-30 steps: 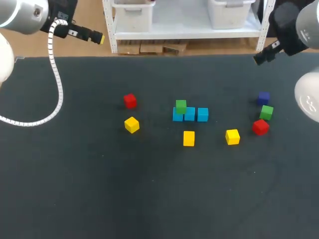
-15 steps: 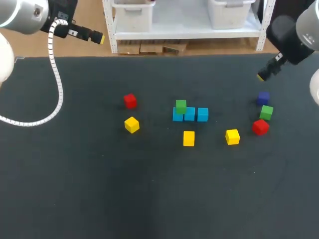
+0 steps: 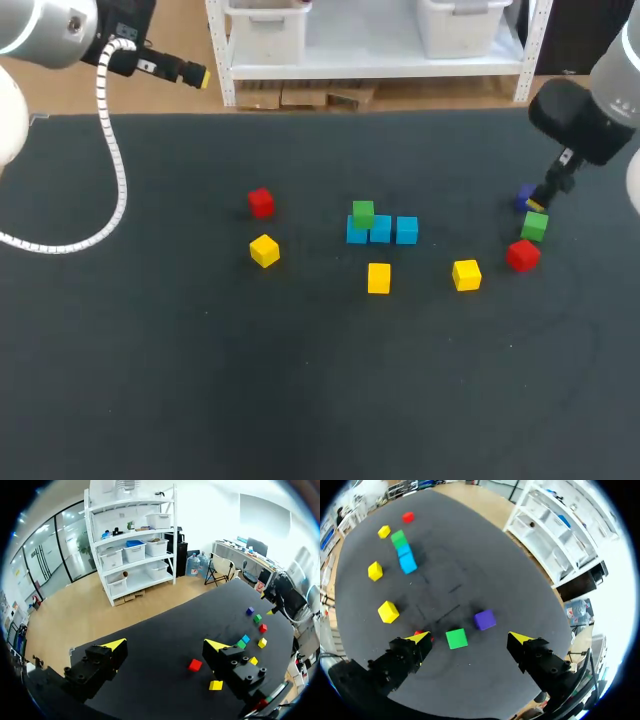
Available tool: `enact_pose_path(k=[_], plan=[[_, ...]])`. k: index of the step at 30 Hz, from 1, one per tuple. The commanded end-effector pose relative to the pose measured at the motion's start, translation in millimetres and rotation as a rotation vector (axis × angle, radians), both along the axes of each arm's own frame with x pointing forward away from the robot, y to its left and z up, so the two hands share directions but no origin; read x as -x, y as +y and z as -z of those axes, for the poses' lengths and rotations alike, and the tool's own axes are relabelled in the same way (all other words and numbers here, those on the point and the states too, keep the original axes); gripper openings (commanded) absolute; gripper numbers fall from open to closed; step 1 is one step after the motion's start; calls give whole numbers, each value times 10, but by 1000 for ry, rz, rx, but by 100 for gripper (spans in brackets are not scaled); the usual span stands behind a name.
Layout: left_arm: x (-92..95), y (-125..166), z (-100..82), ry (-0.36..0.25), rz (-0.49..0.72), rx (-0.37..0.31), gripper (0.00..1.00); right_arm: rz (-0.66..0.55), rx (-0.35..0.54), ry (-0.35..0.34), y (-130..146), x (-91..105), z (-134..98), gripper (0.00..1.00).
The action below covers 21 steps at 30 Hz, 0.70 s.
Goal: Place the blue cubes, place green cubes on the blue cubes, place the yellow cubes on the green cubes, then place the red cubes on the yellow cubes, and place purple cube on the red cubes.
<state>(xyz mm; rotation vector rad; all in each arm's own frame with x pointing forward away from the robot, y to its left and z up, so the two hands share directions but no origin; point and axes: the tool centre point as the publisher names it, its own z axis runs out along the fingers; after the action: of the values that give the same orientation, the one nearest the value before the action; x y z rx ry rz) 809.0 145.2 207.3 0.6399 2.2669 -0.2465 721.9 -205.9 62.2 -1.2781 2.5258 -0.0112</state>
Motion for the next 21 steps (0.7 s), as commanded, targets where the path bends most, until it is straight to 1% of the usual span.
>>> enact_pose_path(k=[1,9,15,21], plan=[[-10,-3,5,0,-2,0,100,-4,-1,15,66,25,102,100],[-10,-3,5,0,-2,0,100,-18,46,45,-3,52,294,100],[-10,-3,5,0,-2,0,100,1,55,72,-81,52,389,100],[-10,-3,5,0,-2,0,100,12,41,87,-99,37,489,100]])
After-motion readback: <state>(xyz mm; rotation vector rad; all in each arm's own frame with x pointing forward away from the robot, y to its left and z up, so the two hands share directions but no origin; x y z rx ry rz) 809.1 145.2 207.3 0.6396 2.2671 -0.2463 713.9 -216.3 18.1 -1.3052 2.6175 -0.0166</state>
